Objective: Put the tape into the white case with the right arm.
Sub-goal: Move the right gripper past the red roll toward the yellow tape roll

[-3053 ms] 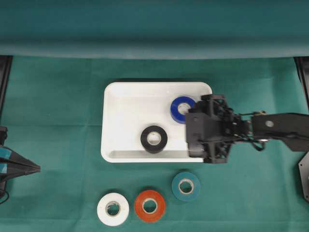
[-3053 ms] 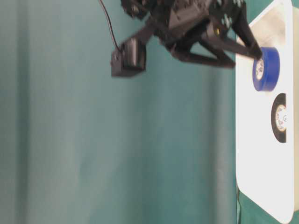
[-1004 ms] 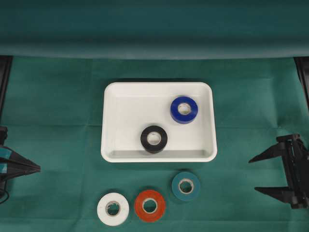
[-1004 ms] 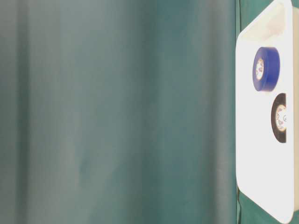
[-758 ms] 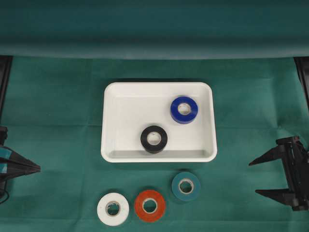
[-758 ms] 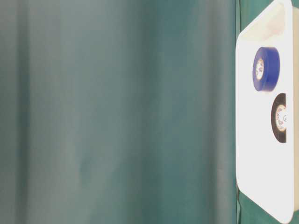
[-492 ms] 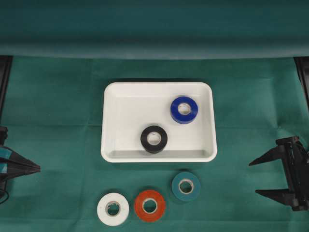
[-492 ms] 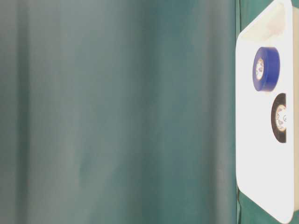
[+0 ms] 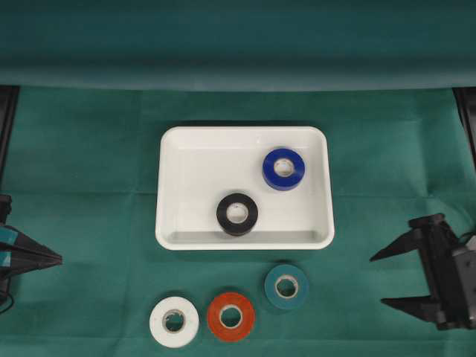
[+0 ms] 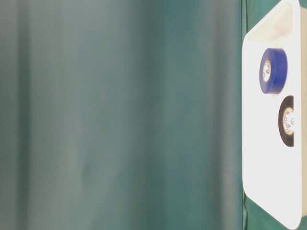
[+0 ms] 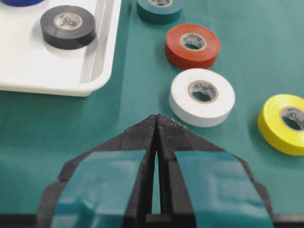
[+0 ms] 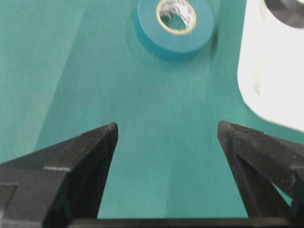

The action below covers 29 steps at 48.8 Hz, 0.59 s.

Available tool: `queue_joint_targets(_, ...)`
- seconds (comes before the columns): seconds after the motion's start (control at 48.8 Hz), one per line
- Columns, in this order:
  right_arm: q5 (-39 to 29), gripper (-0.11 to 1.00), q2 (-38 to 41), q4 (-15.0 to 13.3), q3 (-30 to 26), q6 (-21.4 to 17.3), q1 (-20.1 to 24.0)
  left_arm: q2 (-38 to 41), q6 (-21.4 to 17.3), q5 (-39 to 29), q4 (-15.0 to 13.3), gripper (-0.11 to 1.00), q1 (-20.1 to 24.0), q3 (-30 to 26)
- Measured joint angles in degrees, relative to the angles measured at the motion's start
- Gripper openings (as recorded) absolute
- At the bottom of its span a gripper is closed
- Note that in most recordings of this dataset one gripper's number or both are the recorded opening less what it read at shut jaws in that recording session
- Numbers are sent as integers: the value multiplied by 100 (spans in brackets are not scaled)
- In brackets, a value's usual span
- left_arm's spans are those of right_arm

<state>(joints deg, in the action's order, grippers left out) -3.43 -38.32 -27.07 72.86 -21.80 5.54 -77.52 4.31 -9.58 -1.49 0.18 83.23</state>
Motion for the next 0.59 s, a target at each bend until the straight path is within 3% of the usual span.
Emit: queue_joint_targets(0.594, 149, 58, 2698, -9, -2268, 18, 202, 0, 0, 0, 9, 0, 0, 0)
